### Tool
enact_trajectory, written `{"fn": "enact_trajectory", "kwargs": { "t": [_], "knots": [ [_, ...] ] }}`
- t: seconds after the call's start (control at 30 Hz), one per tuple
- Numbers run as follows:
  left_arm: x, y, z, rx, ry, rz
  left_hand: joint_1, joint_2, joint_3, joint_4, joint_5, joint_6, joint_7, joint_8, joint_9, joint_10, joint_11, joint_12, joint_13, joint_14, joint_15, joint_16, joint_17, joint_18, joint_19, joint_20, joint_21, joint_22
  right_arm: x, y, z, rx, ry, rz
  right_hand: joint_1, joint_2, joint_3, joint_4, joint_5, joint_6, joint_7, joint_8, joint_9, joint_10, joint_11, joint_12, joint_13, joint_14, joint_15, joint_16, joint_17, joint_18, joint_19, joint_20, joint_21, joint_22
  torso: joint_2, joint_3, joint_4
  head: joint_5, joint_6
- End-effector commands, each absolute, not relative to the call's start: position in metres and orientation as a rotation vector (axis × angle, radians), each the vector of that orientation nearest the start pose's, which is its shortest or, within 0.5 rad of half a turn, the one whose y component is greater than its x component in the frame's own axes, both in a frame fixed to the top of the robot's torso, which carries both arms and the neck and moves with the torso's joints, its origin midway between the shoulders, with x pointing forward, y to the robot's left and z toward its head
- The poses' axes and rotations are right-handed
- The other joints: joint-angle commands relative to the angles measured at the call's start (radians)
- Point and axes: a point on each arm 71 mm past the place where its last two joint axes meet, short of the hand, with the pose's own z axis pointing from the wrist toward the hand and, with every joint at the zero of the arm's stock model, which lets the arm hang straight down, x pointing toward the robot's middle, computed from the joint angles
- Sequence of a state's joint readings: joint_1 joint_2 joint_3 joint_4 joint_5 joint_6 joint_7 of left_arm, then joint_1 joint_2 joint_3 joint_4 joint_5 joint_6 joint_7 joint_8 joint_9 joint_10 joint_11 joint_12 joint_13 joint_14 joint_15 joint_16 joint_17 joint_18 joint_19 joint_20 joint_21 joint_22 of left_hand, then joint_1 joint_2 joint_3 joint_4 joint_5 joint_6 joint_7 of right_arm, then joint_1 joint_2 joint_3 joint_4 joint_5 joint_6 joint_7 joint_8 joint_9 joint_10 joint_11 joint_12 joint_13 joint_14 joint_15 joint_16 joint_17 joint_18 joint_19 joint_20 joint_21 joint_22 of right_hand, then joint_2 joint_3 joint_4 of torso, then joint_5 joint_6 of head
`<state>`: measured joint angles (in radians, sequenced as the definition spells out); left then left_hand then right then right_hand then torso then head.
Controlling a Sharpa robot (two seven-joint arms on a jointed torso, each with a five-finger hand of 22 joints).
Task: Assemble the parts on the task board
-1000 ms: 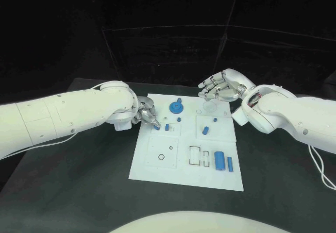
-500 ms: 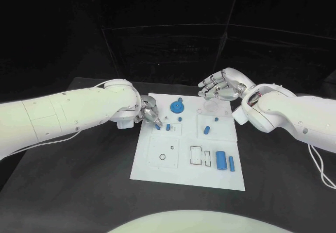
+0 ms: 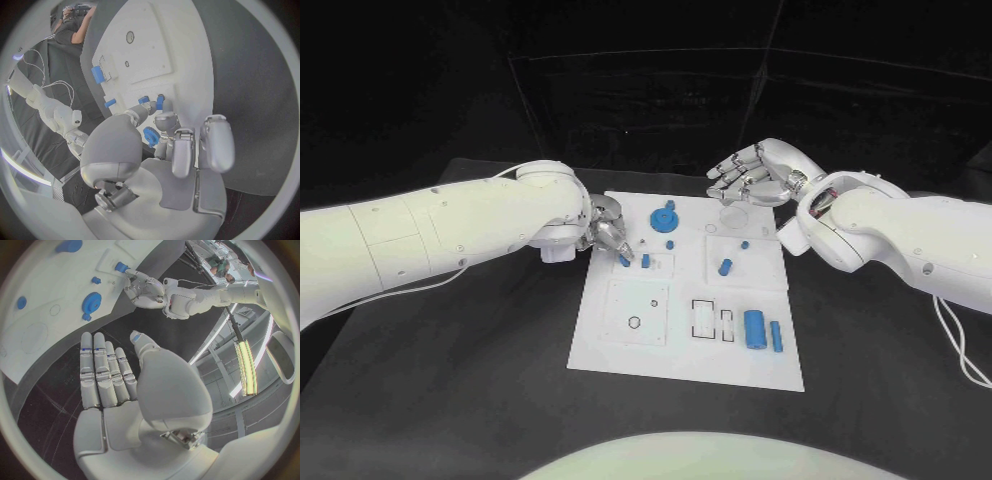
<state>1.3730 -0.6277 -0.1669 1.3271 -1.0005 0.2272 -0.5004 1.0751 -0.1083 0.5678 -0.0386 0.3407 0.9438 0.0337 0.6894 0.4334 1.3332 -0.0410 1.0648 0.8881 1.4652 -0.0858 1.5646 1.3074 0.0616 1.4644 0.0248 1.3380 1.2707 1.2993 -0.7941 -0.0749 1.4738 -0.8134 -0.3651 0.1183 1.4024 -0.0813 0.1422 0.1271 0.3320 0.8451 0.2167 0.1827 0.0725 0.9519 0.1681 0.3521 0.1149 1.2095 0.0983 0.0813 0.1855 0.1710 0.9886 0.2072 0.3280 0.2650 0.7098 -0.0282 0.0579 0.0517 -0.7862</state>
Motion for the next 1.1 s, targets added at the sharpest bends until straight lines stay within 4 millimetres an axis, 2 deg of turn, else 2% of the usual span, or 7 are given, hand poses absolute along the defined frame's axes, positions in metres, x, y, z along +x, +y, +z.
{"fn": "enact_trajectory", "kwargs": {
  "t": [0.03, 0.33, 1.0, 1.1],
  "knots": [
    [0.5182, 0.1658, -0.2011, -0.019, 2.379, -0.354, -0.013, 0.002, -0.019, 0.009, 0.000, 0.006, -0.008, 0.004, 0.001, 0.006, -0.002, 0.006, 0.002, 0.106, -0.009, 0.006, 0.263, 0.007, 0.001, -0.008, 0.002, 0.002, 0.5074, -0.1898, -0.1446, 0.309, 1.596, 1.088, -0.005, 0.003, 0.000, -0.004, 0.006, -0.009, 0.018, 0.005, -0.001, -0.006, -0.003, 0.004, -0.001, -0.001, 0.007, -0.006, -0.001, 0.009, 0.005, -0.001, -0.003, -0.001, 0.000, -0.0004, 0.0014, -0.001, -0.001],
    [0.5170, 0.1651, -0.2005, -0.018, 2.371, -0.359, -0.052, -0.017, -0.087, 0.050, -0.001, 0.020, -0.012, 0.003, -0.007, 0.009, -0.006, 0.013, 0.009, 0.106, -0.013, 0.006, 0.263, 0.005, 0.005, -0.012, 0.007, 0.011, 0.5078, -0.1899, -0.1448, 0.313, 1.597, 1.089, -0.005, 0.003, 0.000, -0.004, 0.006, -0.009, 0.018, 0.005, -0.001, -0.006, -0.003, 0.004, -0.001, -0.001, 0.007, -0.006, -0.001, 0.009, 0.005, -0.001, -0.003, -0.001, 0.000, -0.0001, 0.0011, 0.000, -0.002],
    [0.5187, 0.1659, -0.1990, -0.047, 2.340, -0.362, -0.082, -0.009, -0.142, 0.098, 0.000, 0.032, -0.014, 0.002, -0.015, 0.015, -0.007, 0.023, 0.019, 0.106, -0.014, 0.006, 0.263, 0.002, 0.010, -0.014, 0.016, 0.026, 0.5082, -0.1901, -0.1449, 0.314, 1.596, 1.089, -0.006, 0.004, 0.000, -0.005, 0.011, -0.011, 0.018, 0.007, -0.001, -0.007, -0.002, 0.006, -0.005, 0.000, 0.008, -0.008, -0.003, 0.009, 0.006, 0.000, -0.007, -0.004, 0.000, 0.0002, 0.0003, 0.000, -0.001],
    [0.5200, 0.1672, -0.1988, -0.056, 2.334, -0.359, -0.094, -0.012, -0.170, 0.114, -0.002, 0.035, -0.013, 0.002, -0.017, 0.015, -0.007, 0.024, 0.020, 0.106, -0.014, 0.006, 0.263, 0.002, 0.010, -0.013, 0.016, 0.027, 0.5083, -0.1902, -0.1449, 0.316, 1.596, 1.090, -0.007, 0.004, 0.000, -0.005, 0.013, -0.011, 0.019, 0.007, -0.001, -0.008, -0.002, 0.007, -0.006, 0.000, 0.008, -0.009, -0.003, 0.009, 0.007, 0.000, -0.008, -0.005, 0.000, 0.0000, 0.0001, 0.000, -0.001]
  ]
}}
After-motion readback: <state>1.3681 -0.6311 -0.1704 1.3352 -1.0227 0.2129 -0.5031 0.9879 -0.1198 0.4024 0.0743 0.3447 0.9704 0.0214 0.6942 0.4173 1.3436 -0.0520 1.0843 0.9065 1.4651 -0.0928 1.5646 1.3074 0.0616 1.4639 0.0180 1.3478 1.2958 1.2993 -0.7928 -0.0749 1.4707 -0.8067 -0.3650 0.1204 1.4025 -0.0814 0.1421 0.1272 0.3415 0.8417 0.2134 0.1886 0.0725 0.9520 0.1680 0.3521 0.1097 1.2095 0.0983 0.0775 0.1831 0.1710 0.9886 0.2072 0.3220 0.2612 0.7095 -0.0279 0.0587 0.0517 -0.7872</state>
